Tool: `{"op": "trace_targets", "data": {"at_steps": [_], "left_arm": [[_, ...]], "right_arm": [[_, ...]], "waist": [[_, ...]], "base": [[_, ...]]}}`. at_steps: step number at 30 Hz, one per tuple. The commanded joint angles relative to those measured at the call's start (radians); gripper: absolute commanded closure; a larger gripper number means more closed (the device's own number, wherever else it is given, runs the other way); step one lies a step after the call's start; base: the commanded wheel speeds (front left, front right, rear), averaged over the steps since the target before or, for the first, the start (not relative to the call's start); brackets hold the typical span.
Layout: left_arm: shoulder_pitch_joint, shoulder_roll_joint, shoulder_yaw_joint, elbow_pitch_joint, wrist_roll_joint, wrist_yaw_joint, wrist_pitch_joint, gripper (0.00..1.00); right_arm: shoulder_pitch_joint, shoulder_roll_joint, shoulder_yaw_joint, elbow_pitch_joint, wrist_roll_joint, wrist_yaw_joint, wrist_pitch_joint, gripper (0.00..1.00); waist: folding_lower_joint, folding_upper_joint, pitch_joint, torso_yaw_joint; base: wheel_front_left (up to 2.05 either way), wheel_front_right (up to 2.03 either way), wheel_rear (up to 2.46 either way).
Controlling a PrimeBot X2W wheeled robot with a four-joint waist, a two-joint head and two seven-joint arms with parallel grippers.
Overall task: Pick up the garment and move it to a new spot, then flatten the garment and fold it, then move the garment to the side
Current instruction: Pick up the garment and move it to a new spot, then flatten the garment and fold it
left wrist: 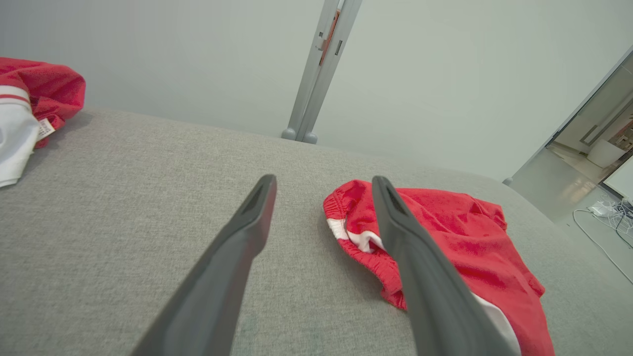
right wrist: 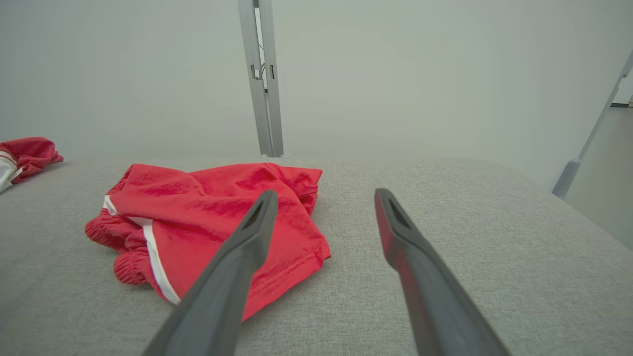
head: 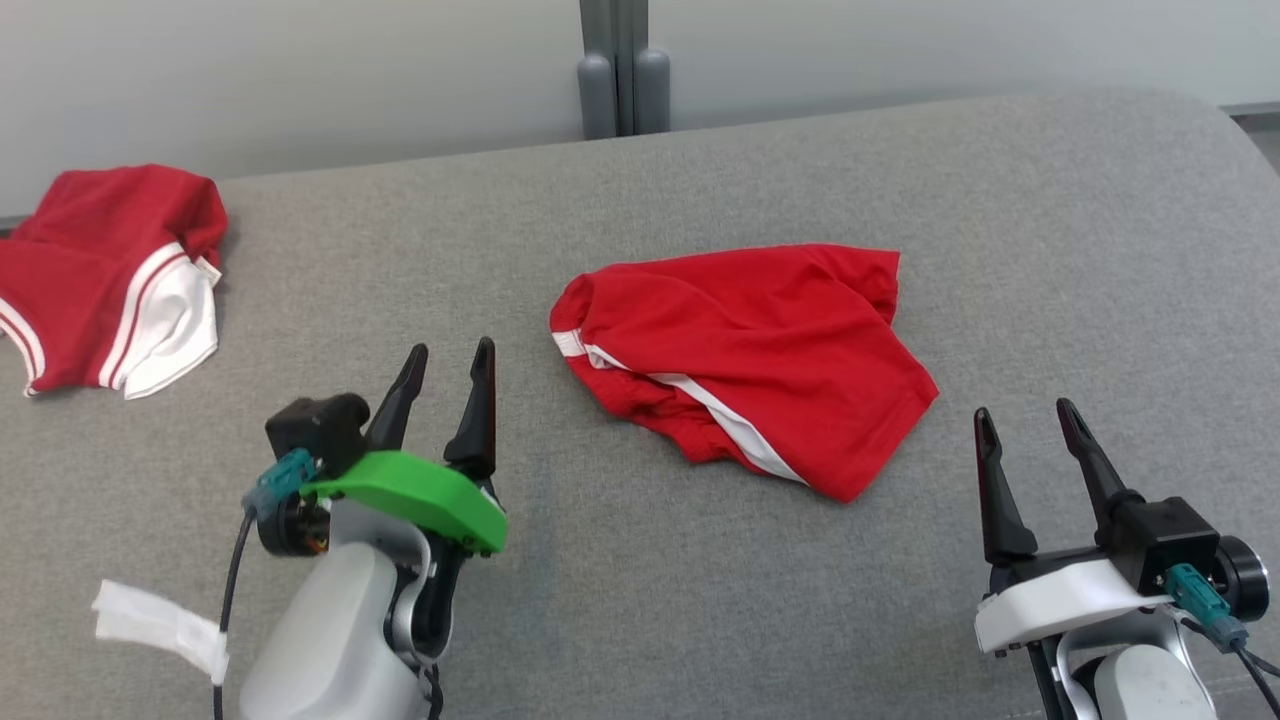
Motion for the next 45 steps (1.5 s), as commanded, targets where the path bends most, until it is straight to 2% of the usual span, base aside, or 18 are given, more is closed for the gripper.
{"op": "trace_targets", "data": {"at_steps": [1,9,16,23,28,45], "left_arm": [[0.053,-0.007,0.022,-0.025,0.029,0.012,-0.001,0.0],[0.265,-0.029,0.136,-0.187,0.214,0.043,-0.001,0.0],[0.404,-0.044,0.219,-0.278,0.299,0.059,-0.001,0.0],[0.448,-0.051,0.236,-0.296,0.317,0.054,-0.001,0.0],[0.455,-0.051,0.226,-0.298,0.307,0.069,-0.001,0.0],[0.431,-0.051,0.216,-0.3,0.311,0.074,-0.001,0.0]], "right_arm": [[0.021,-0.002,-0.001,0.005,-0.003,-0.001,-0.003,0.0],[0.053,-0.002,0.018,0.028,0.029,-0.001,-0.003,0.0],[0.072,-0.002,0.034,0.048,0.055,-0.001,-0.003,0.0],[0.076,-0.002,0.038,0.063,0.066,-0.001,-0.003,0.0],[0.065,-0.002,0.052,0.073,0.072,-0.001,-0.003,0.0],[0.065,-0.002,0.045,0.1,0.065,-0.001,-0.003,0.0]], "waist": [[0.0,-0.0001,-0.074,0.035],[0.0,-0.0001,-0.105,0.058],[0.0,-0.0001,-0.112,0.065],[0.0,-0.0001,-0.112,0.071],[0.0,-0.0001,-0.111,0.064],[0.0,-0.0001,-0.107,0.078]], "base": [[0.0,0.0,0.0],[0.0,0.0,0.0],[0.0,0.0,0.0],[0.0,0.0,0.0],[0.0,0.0,0.0],[0.0,0.0,0.0]]}}
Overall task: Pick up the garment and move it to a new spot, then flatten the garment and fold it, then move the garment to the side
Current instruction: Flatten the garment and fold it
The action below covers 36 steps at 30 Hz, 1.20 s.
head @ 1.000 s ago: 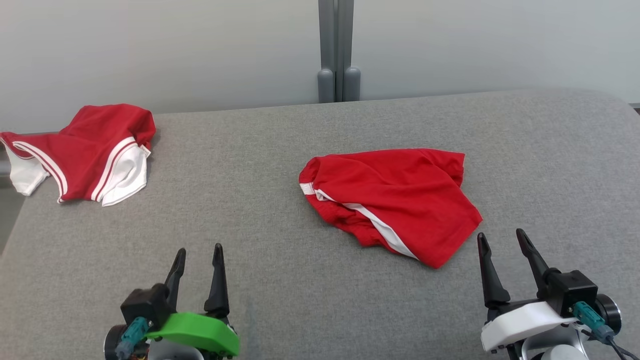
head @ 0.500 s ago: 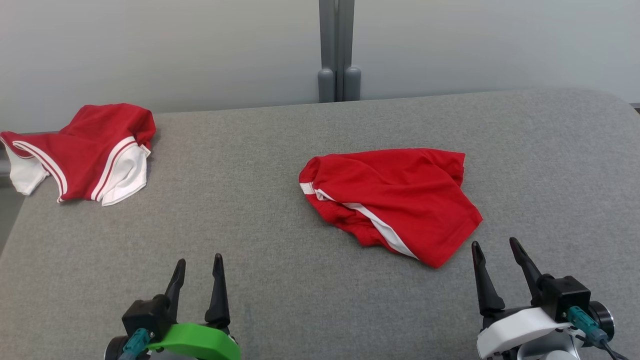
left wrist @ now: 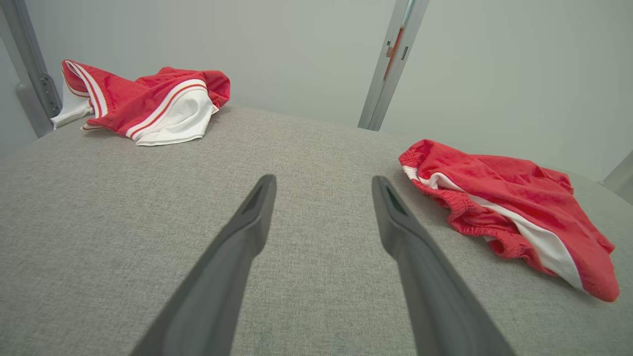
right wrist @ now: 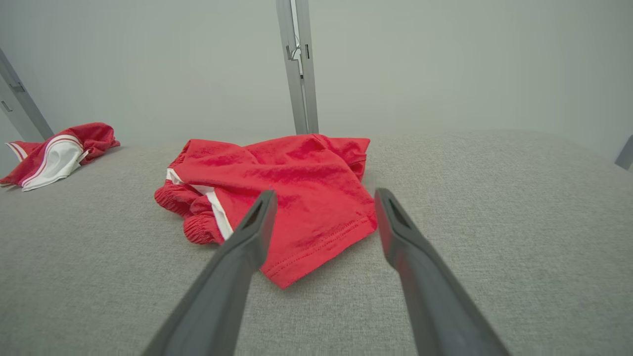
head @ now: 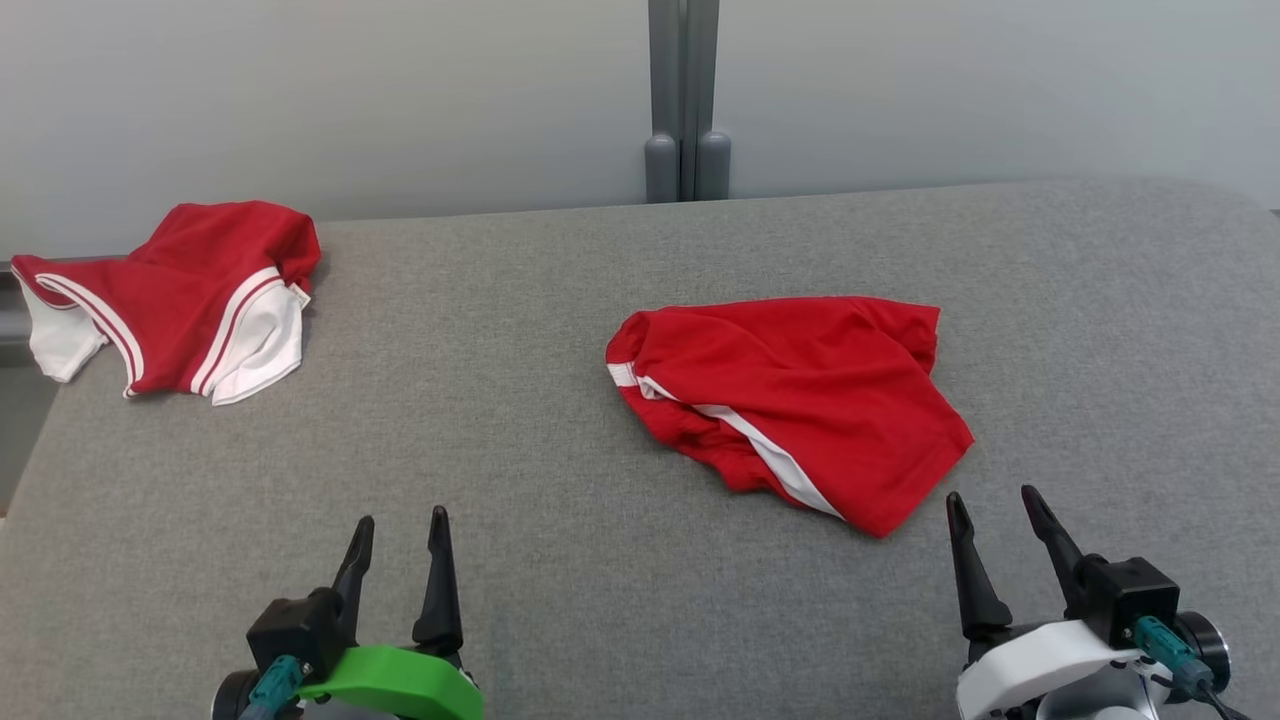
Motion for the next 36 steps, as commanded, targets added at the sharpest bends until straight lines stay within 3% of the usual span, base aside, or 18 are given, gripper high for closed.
{"op": "trace_targets", "data": {"at_steps": [1,14,24,25,27,32,36], "left_arm": [[-0.007,0.001,0.0,0.0,0.006,0.003,-0.001,0.0],[-0.036,0.001,-0.027,-0.03,0.016,0.008,-0.001,0.0],[-0.044,0.001,-0.006,-0.037,0.023,0.01,-0.001,0.0],[-0.045,0.001,-0.004,-0.037,0.023,0.01,-0.001,0.0],[-0.046,0.001,0.002,-0.037,0.026,0.01,-0.001,0.0],[-0.046,0.001,0.002,-0.042,0.025,0.013,-0.001,0.0],[-0.046,0.002,-0.003,-0.047,0.015,0.016,-0.001,0.0]], "right_arm": [[-0.003,-0.003,-0.003,0.015,-0.002,-0.001,-0.003,0.0],[-0.122,-0.003,0.067,0.364,0.055,-0.001,-0.003,0.0],[-0.241,-0.003,0.083,0.474,0.066,-0.001,-0.003,0.0],[-0.249,-0.003,0.08,0.469,0.067,-0.001,-0.003,0.27],[-0.259,-0.004,0.071,0.442,0.082,-0.001,-0.003,0.6],[-0.248,-0.003,0.043,0.338,0.08,-0.001,-0.003,0.98],[-0.226,-0.003,0.028,0.245,0.108,-0.001,-0.003,1.0]], "waist": [[0.0,-0.0001,0.003,0.005],[0.0,-0.0001,0.063,0.087],[0.0,-0.0001,0.088,0.119],[0.0,-0.0001,0.089,0.119],[0.0,-0.0001,0.09,0.115],[0.0,-0.0001,0.093,0.094],[0.0,-0.0001,0.096,0.072]], "base": [[0.0,0.0,0.0],[0.0,0.0,0.0],[0.0,0.0,0.0],[0.0,0.0,0.0],[0.0,0.0,0.0],[0.0,0.0,0.0],[0.0,0.0,0.0]]}}
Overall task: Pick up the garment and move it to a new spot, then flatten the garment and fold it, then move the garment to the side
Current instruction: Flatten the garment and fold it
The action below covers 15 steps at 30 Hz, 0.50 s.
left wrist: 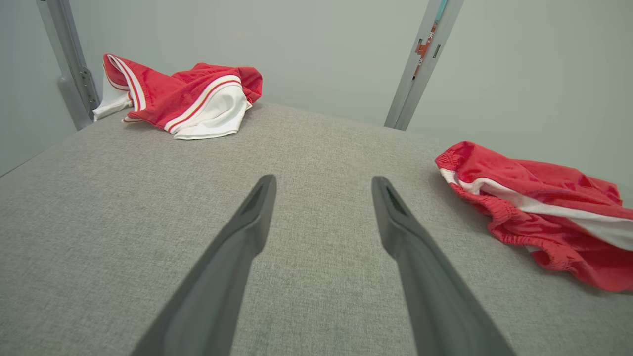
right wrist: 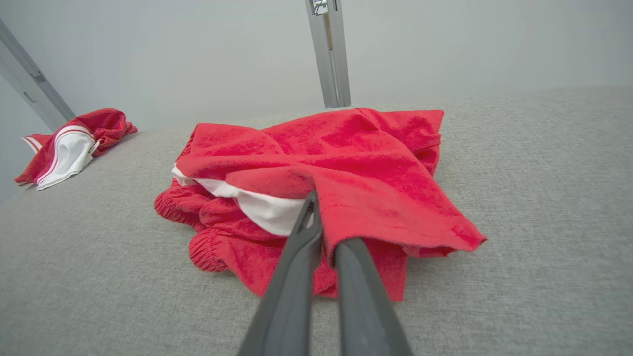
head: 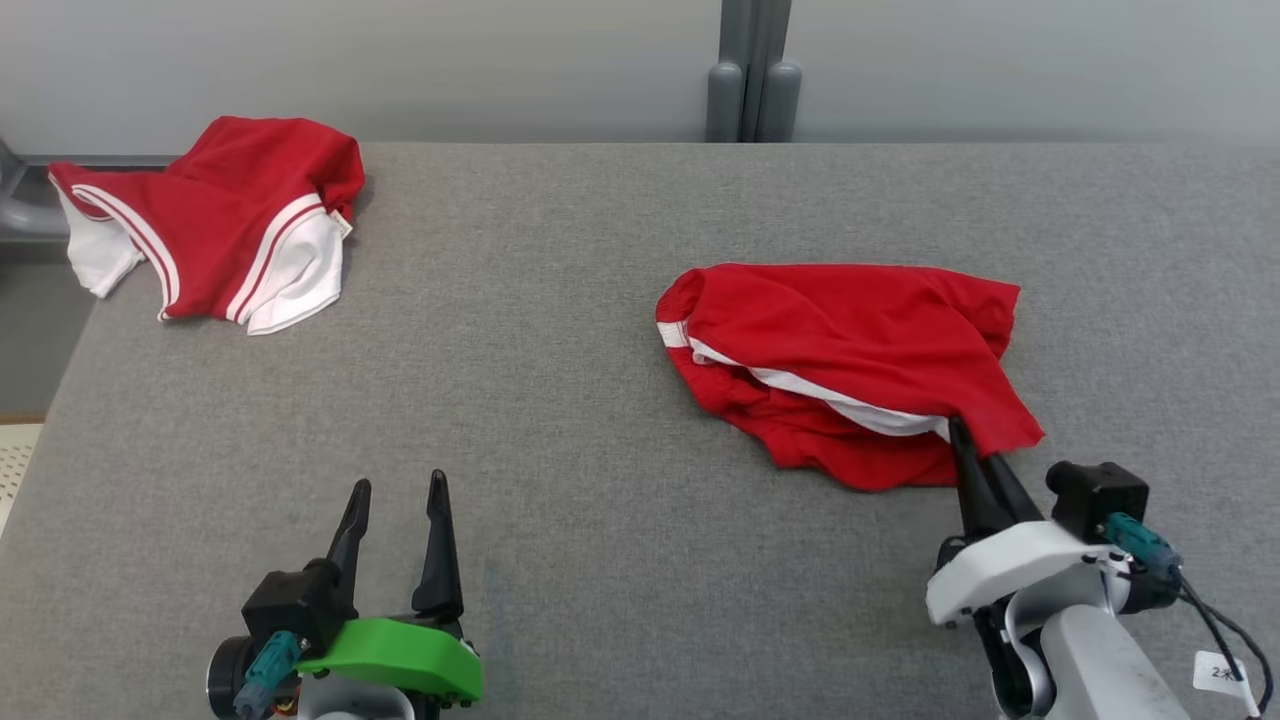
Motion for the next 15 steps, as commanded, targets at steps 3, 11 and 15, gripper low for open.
{"op": "trace_targets", "data": {"at_steps": [3,11,15], "left_arm": [[-0.017,0.002,-0.005,-0.005,-0.006,0.005,-0.001,0.0],[-0.034,0.002,-0.02,-0.011,-0.015,0.006,-0.001,0.0],[-0.047,0.002,-0.026,-0.011,-0.016,0.004,-0.001,0.0]], "right_arm": [[0.02,-0.004,-0.035,-0.082,0.032,-0.001,-0.003,1.0],[-0.049,-0.043,-0.113,0.002,-0.083,-0.001,0.007,1.0],[-0.094,-0.1,-0.15,0.095,-0.105,-0.001,0.028,1.0]], "waist": [[0.0,0.0,0.006,-0.025],[0.0,0.0,0.035,-0.036],[0.0,0.0,0.055,-0.022]], "base": [[0.0,0.0,0.0],[0.0,0.0,0.0],[0.0,0.0,0.0]]}}
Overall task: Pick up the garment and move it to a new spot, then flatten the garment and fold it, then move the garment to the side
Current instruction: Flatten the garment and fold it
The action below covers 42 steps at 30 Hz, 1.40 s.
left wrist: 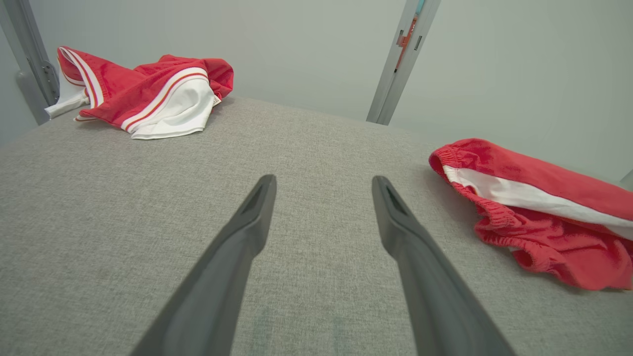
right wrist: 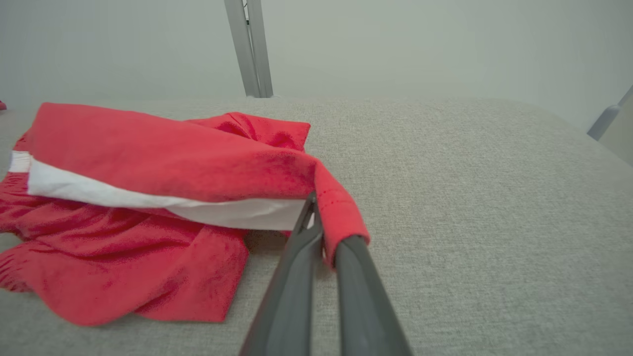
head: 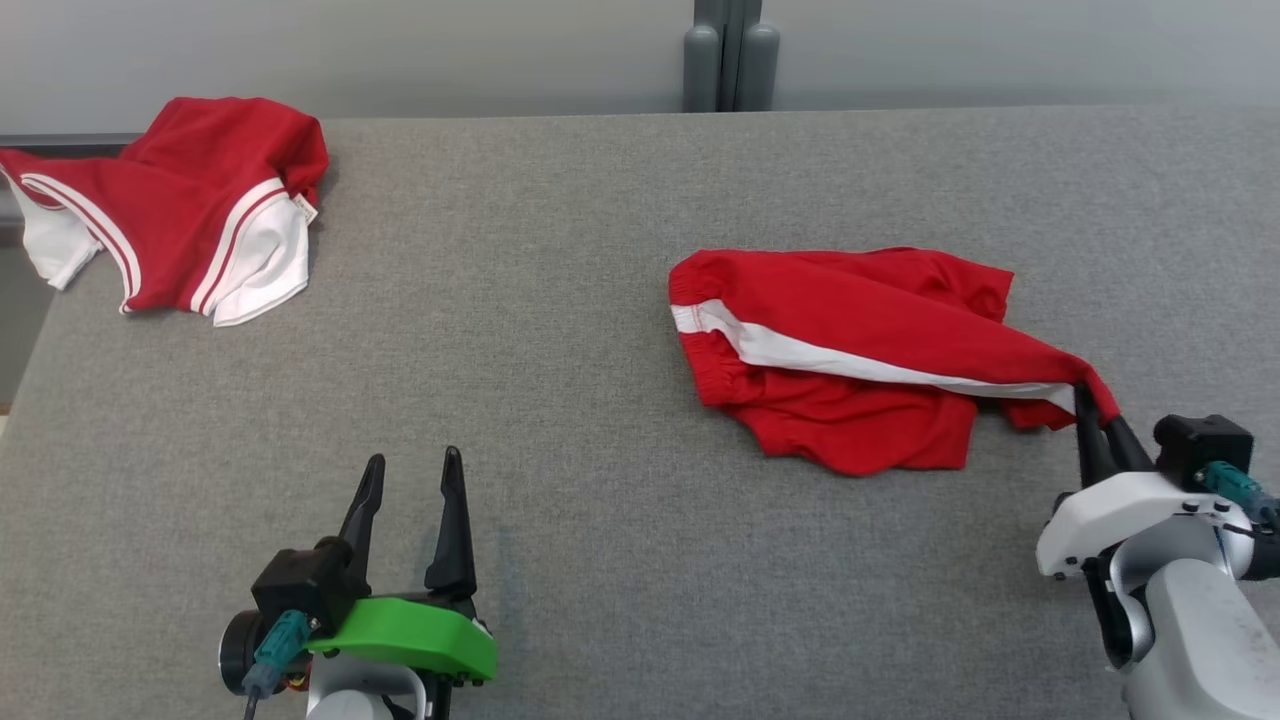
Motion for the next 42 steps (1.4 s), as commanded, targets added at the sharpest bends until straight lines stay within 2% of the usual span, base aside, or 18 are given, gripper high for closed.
{"op": "trace_targets", "data": {"at_steps": [1,4,12,13,15,21,27,30,42], "left_arm": [[-0.017,0.003,0.002,-0.003,-0.001,-0.001,-0.001,0.0],[-0.02,0.003,0.002,-0.004,0.001,-0.002,-0.001,0.0],[-0.015,0.003,0.006,-0.006,0.016,-0.004,-0.001,0.0],[-0.015,0.003,0.004,-0.007,0.018,-0.005,-0.001,0.0],[-0.018,0.003,0.002,-0.008,0.02,-0.006,-0.001,0.0],[-0.024,0.003,-0.015,-0.007,0.02,-0.01,-0.001,0.0],[-0.032,0.003,-0.033,-0.005,0.01,-0.013,-0.001,0.0],[-0.041,0.003,-0.041,-0.008,0.011,-0.012,-0.001,0.0],[-0.009,0.003,-0.061,0.006,-0.008,0.007,-0.001,0.0]], "right_arm": [[-0.015,-0.009,-0.013,0.019,0.005,-0.001,0.004,1.0],[-0.039,-0.056,-0.052,0.08,0.003,-0.001,0.008,1.0],[-0.101,-0.108,-0.082,0.191,0.019,-0.001,0.019,1.0],[-0.111,-0.117,-0.074,0.199,0.013,-0.001,0.015,0.88],[-0.132,-0.129,-0.062,0.219,0.004,-0.001,0.005,0.0],[-0.177,-0.139,-0.015,0.245,-0.005,-0.001,-0.017,0.0],[-0.148,-0.144,0.009,0.218,-0.012,-0.001,-0.027,0.0],[-0.125,-0.135,0.014,0.166,-0.024,-0.001,-0.031,0.0],[0.031,0.001,0.098,-0.138,-0.035,-0.001,-0.03,0.0]], "waist": [[0.0,-0.0001,0.012,0.012],[0.0,-0.0001,0.024,0.024],[0.0,-0.0001,0.043,0.022],[0.0,-0.0001,0.045,0.019],[0.0,-0.0001,0.05,0.011],[0.0,-0.0001,0.039,-0.02],[0.0,-0.0001,0.002,-0.052],[0.0,-0.0001,-0.016,-0.068],[0.0,-0.0001,-0.102,-0.099]], "base": [[0.0,0.0,0.0],[0.0,0.0,0.0],[0.0,0.0,0.0],[0.0,0.0,0.0],[0.0,0.0,0.0],[0.0,0.0,0.0],[0.0,0.0,0.0],[0.0,0.0,0.0],[0.0,0.0,0.0]]}}
